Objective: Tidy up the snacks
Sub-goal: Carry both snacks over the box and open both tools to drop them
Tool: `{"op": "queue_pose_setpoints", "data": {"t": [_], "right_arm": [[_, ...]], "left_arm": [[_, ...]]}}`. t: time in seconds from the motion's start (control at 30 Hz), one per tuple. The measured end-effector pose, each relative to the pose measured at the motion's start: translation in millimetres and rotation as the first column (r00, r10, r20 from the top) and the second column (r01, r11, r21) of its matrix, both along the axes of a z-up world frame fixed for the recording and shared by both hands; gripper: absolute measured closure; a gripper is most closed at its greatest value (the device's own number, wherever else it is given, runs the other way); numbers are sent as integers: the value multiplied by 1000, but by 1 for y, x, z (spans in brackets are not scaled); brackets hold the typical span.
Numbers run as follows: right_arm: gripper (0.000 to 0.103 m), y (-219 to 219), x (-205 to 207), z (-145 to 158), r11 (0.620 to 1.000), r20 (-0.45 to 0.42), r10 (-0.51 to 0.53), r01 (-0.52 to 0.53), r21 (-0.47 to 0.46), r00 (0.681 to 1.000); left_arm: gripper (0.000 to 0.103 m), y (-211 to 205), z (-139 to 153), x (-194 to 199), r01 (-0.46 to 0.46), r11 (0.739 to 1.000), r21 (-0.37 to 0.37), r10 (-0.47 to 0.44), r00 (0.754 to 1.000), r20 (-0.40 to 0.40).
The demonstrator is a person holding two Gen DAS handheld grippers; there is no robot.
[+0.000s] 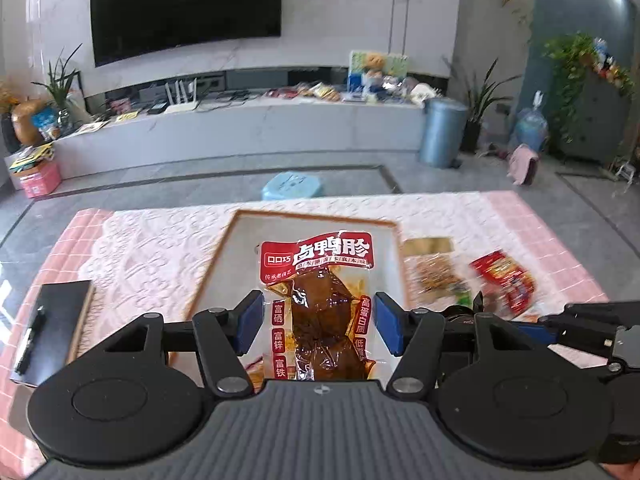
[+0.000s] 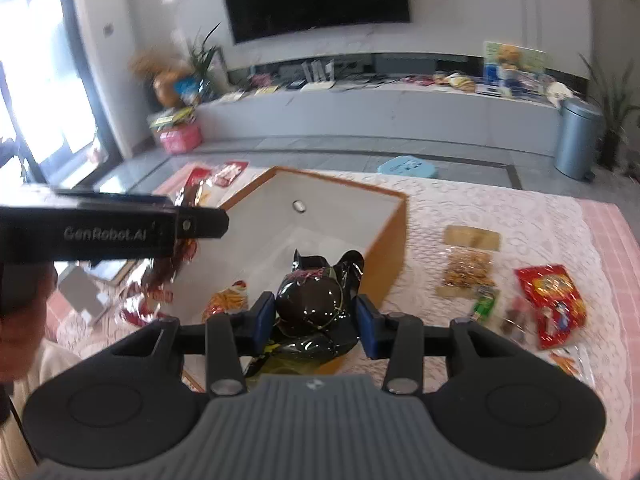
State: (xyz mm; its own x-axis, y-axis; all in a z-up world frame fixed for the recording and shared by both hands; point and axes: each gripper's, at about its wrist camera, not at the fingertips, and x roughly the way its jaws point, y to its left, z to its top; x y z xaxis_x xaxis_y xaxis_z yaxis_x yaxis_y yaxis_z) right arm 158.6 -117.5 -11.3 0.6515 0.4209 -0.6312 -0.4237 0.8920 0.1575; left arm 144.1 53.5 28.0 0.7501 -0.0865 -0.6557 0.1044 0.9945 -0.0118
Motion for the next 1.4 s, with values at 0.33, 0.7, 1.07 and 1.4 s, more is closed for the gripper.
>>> {"op": "queue_pose_setpoints", "data": {"t": [0.33, 0.7, 1.07, 1.4], "right_arm": [[62, 60, 31, -25, 972, -32, 159, -162, -172, 987], [61, 92, 66, -62, 926, -119, 227, -252, -280, 967], [59, 104, 78, -81, 894, -152, 265, -302, -332, 952], [54, 99, 77, -73, 905, -148, 238, -274, -324, 960]], "left_arm": [[35, 31, -44, 34, -11, 998, 61, 21, 986, -166], [35, 45, -87, 59, 14, 995, 98, 15, 956, -294], [34, 36, -103, 67, 52, 988, 145, -3, 948, -318], [28, 38, -101, 65, 52, 989, 136, -7, 950, -313]]}}
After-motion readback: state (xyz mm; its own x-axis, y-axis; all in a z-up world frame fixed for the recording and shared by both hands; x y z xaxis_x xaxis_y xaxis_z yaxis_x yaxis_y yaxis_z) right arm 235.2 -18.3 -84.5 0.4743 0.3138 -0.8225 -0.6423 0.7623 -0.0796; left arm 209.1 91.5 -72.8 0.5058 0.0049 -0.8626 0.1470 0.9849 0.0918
